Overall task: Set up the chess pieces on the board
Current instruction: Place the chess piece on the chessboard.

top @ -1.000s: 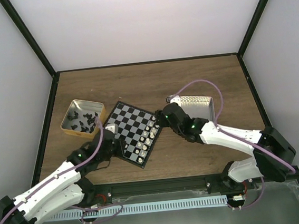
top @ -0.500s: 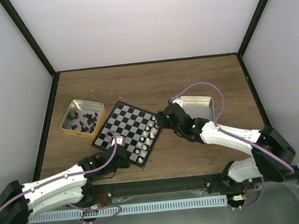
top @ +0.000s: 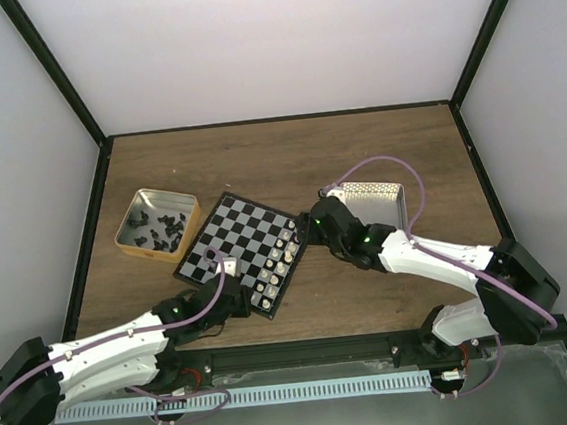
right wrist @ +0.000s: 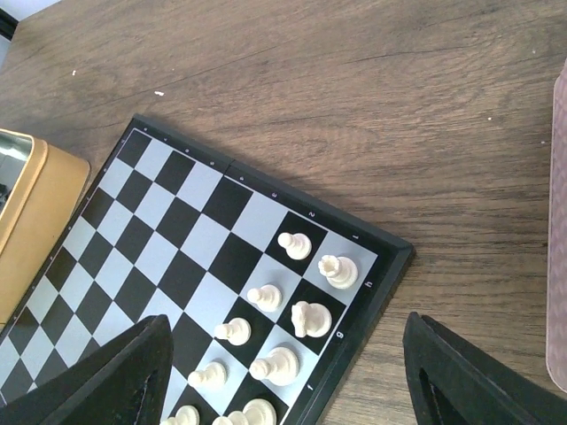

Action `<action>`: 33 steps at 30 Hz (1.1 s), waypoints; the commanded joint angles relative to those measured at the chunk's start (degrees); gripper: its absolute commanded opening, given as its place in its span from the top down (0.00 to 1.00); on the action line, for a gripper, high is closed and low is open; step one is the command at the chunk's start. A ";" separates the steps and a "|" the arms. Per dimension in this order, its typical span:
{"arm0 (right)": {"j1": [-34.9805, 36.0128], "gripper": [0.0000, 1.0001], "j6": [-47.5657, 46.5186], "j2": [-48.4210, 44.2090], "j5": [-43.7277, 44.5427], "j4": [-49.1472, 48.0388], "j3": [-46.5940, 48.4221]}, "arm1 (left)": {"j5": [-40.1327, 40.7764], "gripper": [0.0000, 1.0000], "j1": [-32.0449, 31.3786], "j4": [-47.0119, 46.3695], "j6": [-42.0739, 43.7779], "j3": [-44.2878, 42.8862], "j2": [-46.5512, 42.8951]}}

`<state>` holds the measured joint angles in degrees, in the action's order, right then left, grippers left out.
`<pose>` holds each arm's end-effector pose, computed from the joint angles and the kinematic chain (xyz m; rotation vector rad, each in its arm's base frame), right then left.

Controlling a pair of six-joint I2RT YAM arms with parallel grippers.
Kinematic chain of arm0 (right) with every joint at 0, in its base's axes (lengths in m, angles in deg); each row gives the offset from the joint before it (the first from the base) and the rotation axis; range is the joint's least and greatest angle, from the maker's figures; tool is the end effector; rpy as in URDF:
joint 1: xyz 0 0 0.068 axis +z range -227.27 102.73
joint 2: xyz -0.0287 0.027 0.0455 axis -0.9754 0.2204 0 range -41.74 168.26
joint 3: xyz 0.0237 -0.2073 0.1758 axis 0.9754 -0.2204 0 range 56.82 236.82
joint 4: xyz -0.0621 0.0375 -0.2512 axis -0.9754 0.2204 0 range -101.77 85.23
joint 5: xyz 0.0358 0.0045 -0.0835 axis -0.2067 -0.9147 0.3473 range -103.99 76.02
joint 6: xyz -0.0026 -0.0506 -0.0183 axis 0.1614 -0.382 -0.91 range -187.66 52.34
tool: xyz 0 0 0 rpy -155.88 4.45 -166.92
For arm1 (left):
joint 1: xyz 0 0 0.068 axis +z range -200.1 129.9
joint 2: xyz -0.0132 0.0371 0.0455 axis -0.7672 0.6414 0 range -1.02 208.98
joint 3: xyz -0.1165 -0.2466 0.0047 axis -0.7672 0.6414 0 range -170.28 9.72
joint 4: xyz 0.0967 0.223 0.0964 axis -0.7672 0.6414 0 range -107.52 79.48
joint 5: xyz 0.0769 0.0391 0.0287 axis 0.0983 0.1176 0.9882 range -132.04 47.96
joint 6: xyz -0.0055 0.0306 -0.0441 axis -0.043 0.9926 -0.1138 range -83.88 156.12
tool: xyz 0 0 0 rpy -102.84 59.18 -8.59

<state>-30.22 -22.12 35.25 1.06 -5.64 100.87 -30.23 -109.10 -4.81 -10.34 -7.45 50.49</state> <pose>0.1996 0.2009 0.2197 0.1136 2.2872 0.5784 0.0918 -0.1386 0.1518 0.1692 2.4573 -0.6163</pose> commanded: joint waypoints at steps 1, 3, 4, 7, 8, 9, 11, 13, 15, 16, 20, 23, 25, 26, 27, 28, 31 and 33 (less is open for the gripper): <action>-0.54 0.27 0.11 -0.23 0.67 0.91 -0.74 | -0.03 0.92 -0.24 -1.71 0.07 1.11 0.00; -0.55 0.27 0.16 -0.10 0.47 0.90 -0.73 | -0.26 0.90 -0.27 -1.85 -0.36 1.33 -0.09; -0.55 0.27 0.15 -0.07 0.36 0.90 -0.65 | -0.50 0.89 -0.29 -2.01 -0.35 1.49 -0.09; -0.55 0.27 0.25 -0.01 0.20 0.78 -0.72 | -0.39 0.88 -0.31 -2.18 -0.50 1.82 0.00; -0.55 0.27 0.25 0.08 0.02 0.78 -0.69 | -0.26 0.88 -0.30 -2.29 -0.56 1.87 0.00; -0.55 0.27 0.25 0.09 0.02 0.80 -0.69 | -0.26 0.88 -0.25 -2.52 -0.59 1.94 0.00; -0.55 0.27 0.21 0.11 -0.08 0.89 -0.64 | -0.60 0.88 -0.27 -2.87 -0.61 2.01 0.08; -0.55 0.27 0.24 0.13 -0.11 0.98 -0.63 | -1.12 0.87 -0.29 -3.10 -0.53 2.05 0.09; -0.55 0.27 0.24 0.14 -0.11 1.00 -0.63 | -1.55 0.87 -0.30 -3.45 -0.33 2.20 0.04; -0.55 0.27 0.25 0.15 -0.13 1.02 -0.63 | -1.79 0.87 -0.27 -3.66 -0.26 2.25 0.05; -0.55 0.27 0.33 0.21 -0.11 1.16 -0.64 | -1.91 0.85 -0.25 -4.33 -0.21 2.40 0.09; -0.57 0.27 0.21 0.25 -0.19 1.25 -0.59 | -1.91 0.81 -0.24 -4.36 -0.17 2.33 0.17; -0.61 0.27 0.30 0.19 -0.20 1.39 -0.56 | -1.76 0.79 -0.31 -3.58 -0.21 1.85 0.05; -0.61 0.27 0.30 0.17 -0.28 1.50 -0.47 | -1.69 0.78 -0.30 -3.15 -0.21 1.53 -0.12; -0.63 0.27 0.38 0.03 -0.33 1.51 -0.46 | -1.69 0.77 -0.24 -2.83 -0.15 1.34 -0.39; -0.62 0.27 0.38 -0.05 -0.30 1.56 -0.53 | -1.58 0.77 -0.26 -2.34 -0.13 1.02 -0.70; -0.64 0.27 0.66 -0.82 -0.07 2.52 -0.32 | -0.29 0.76 -0.24 0.39 -0.34 -0.86 -2.36; -0.64 0.27 0.68 -1.90 0.34 3.75 0.07 | 1.02 0.73 -0.28 3.22 -0.75 -2.87 -4.04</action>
<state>-30.33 -22.10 35.23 0.54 -4.09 100.52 -31.69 -109.15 -5.36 -10.40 -6.35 49.15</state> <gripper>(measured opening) 0.729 0.247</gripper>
